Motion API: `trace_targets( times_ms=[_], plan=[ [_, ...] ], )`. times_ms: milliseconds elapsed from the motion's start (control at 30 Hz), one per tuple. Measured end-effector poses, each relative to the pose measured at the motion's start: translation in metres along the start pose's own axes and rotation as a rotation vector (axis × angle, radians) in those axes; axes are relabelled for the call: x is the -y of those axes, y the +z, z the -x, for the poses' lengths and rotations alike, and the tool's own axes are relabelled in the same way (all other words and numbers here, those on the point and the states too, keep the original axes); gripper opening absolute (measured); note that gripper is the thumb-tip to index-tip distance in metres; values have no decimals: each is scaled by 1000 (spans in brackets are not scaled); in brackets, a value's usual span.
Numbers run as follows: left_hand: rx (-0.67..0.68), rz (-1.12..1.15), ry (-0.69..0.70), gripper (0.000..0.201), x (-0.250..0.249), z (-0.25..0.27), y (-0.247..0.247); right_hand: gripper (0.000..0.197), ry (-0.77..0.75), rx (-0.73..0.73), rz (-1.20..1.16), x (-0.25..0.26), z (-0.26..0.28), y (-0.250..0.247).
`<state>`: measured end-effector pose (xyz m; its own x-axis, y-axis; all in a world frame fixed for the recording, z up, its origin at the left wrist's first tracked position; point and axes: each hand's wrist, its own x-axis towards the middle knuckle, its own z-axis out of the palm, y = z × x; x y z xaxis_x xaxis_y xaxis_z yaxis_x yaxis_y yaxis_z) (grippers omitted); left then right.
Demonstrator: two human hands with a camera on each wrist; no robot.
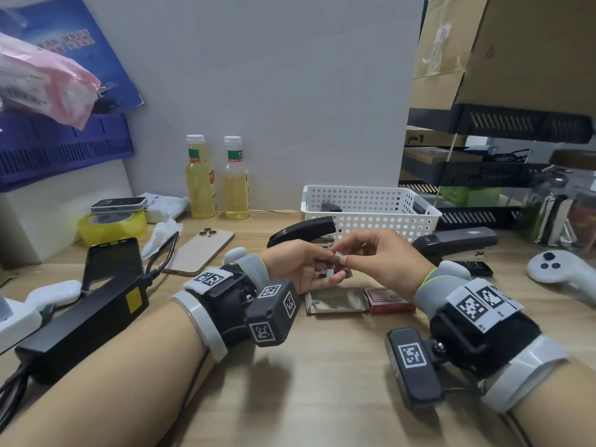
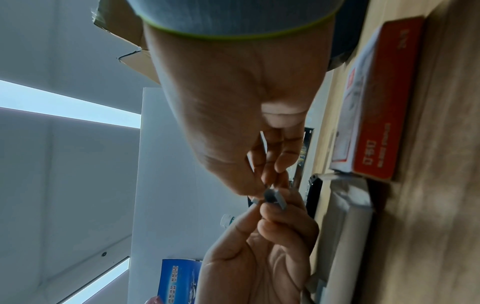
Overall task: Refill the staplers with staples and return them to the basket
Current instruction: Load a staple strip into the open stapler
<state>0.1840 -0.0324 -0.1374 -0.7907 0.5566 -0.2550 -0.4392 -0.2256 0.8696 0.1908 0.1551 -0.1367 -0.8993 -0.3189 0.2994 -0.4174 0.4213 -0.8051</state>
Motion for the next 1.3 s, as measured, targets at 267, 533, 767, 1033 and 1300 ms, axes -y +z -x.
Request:
trace_targets(
  times_ms=[267, 533, 767, 1033, 1300],
  plan=[
    [31, 1, 11, 23, 1, 2, -5, 11, -4, 31, -45, 5, 4, 0],
    [17, -68, 2, 26, 1, -2, -6, 12, -37, -20, -135, 2, 1, 2],
    [29, -74, 69, 29, 5, -7, -11, 13, 19, 63, -36, -1, 3, 3],
    [44, -151, 101, 17, 7, -9, -16, 9, 102, 69, 42, 1, 1, 4],
    [35, -197, 105, 14, 8, -13, -12, 8, 183, 16, 50, 2, 5, 4]
  ],
)
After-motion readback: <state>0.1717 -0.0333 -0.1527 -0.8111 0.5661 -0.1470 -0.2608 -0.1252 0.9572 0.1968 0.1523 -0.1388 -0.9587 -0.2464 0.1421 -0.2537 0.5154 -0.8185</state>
